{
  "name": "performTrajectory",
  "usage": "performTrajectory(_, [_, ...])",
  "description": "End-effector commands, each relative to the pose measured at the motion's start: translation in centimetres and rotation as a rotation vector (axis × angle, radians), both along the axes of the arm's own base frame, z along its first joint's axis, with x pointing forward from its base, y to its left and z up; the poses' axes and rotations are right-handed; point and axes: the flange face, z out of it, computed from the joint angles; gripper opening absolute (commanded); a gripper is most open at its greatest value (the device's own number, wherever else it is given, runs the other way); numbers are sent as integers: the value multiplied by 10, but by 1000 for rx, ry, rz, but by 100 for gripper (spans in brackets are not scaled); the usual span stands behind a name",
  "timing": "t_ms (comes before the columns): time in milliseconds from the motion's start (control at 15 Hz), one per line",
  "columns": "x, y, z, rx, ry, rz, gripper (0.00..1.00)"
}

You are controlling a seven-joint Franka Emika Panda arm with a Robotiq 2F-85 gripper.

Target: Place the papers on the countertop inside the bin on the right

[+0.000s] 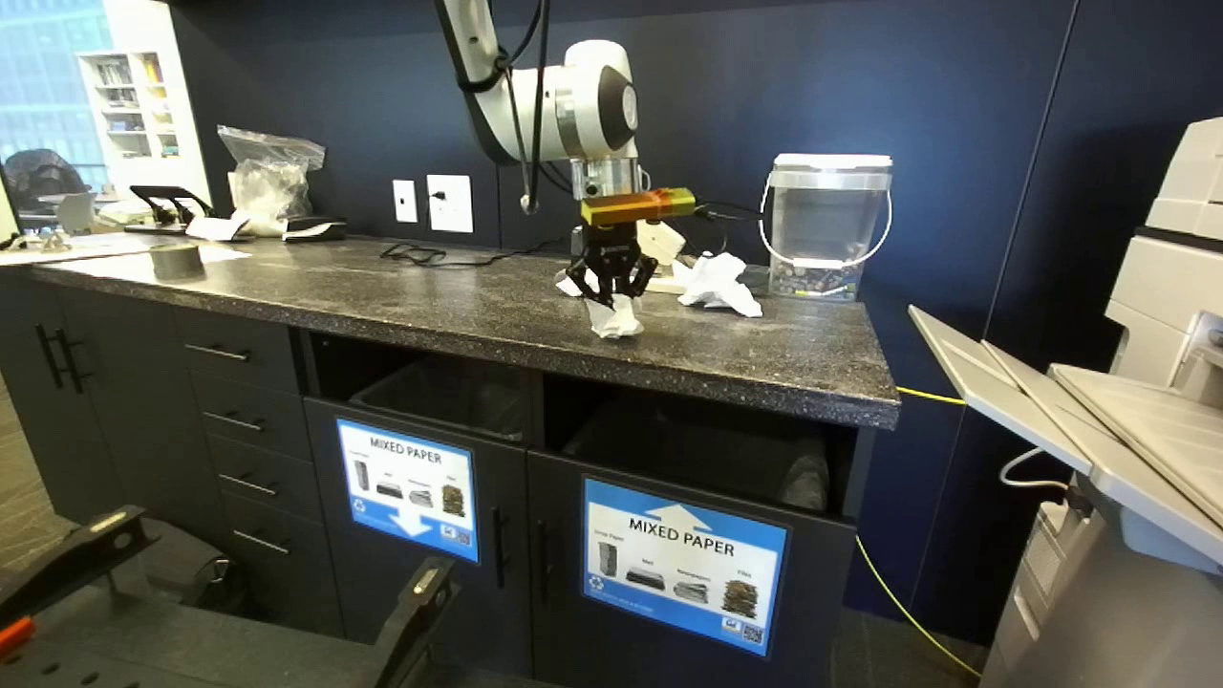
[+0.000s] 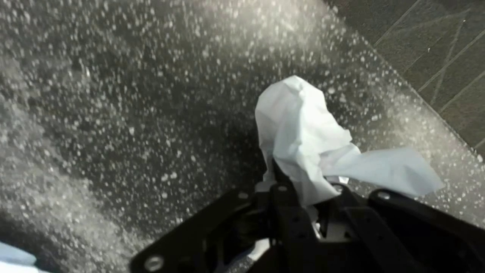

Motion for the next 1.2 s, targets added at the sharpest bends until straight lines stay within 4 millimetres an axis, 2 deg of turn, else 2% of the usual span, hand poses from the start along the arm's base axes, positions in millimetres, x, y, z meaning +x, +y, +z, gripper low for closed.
performTrajectory(0, [-39, -31, -12, -2, 16, -177, 12])
performTrajectory(267, [-67, -60, -13, 28, 5, -401, 12])
performTrajectory(400, [-81, -66, -13, 51, -16, -481, 12])
performTrajectory(933, [-133, -67, -14, 115, -71, -614, 12])
performTrajectory(1133, [-151, -64, -20, 133, -76, -634, 12])
